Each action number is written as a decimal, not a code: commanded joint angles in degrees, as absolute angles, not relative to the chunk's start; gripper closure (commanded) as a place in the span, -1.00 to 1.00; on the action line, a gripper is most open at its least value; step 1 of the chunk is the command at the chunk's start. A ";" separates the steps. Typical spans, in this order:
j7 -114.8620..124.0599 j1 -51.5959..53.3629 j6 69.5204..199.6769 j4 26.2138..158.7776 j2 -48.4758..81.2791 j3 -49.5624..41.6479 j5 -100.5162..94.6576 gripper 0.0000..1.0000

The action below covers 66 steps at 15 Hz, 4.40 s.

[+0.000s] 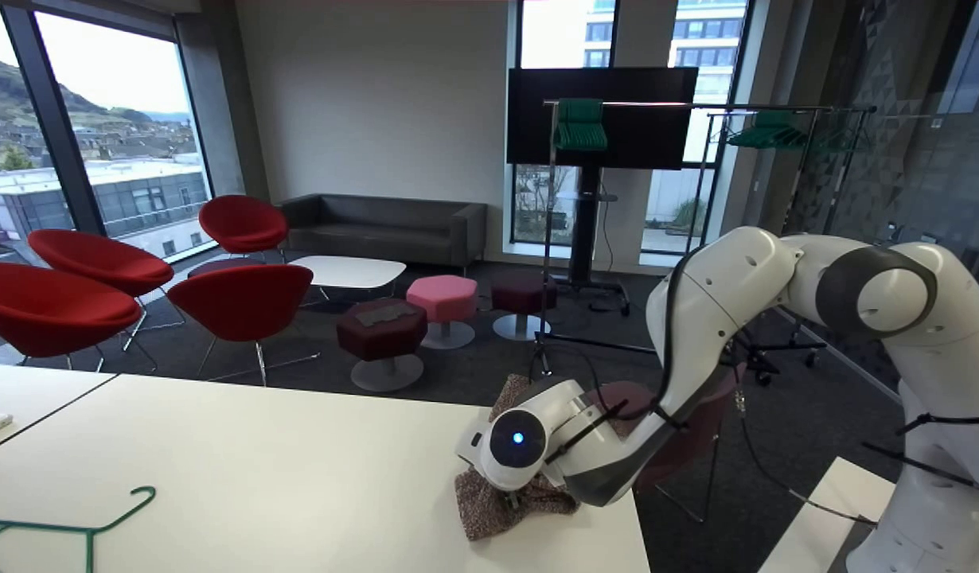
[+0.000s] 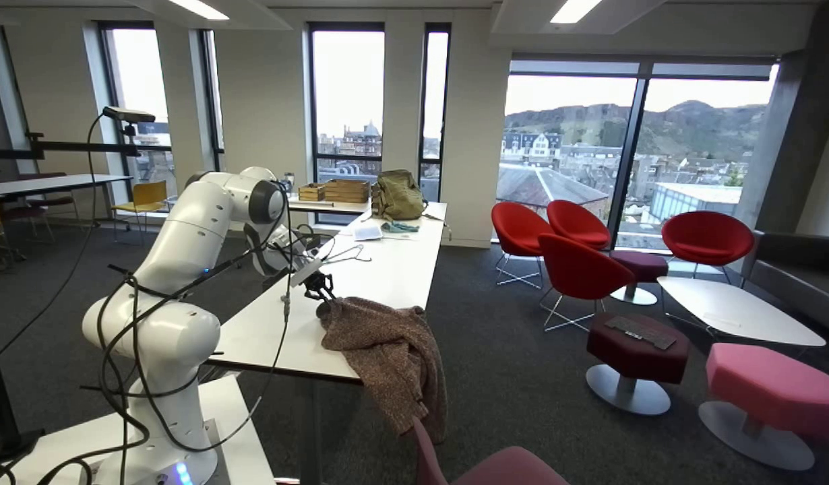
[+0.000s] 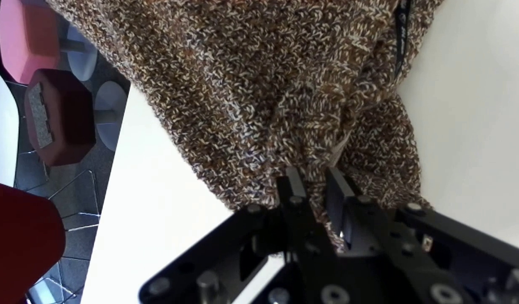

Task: Hang the brown clothing on the back of the chair

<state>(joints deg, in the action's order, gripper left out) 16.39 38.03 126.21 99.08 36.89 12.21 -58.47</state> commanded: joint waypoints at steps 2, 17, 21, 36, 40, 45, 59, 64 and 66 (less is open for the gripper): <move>17.58 34.99 132.47 101.90 35.17 13.59 -56.55 1.00; 15.75 32.60 130.97 115.95 18.77 15.27 -41.04 0.98; 15.27 31.76 124.87 118.70 11.34 17.77 -38.69 0.98; -11.83 28.34 127.35 133.29 -21.46 16.60 -0.04 0.98; -19.92 27.77 128.44 136.95 -22.40 12.30 9.23 0.98; -23.94 26.76 128.57 139.81 -21.35 10.54 12.84 0.98; -18.83 22.73 124.49 139.45 -23.99 10.67 7.02 0.98; -13.05 13.13 115.59 137.13 -31.88 8.09 -5.43 0.98; -11.67 9.53 111.54 133.91 -33.14 7.74 -10.98 0.98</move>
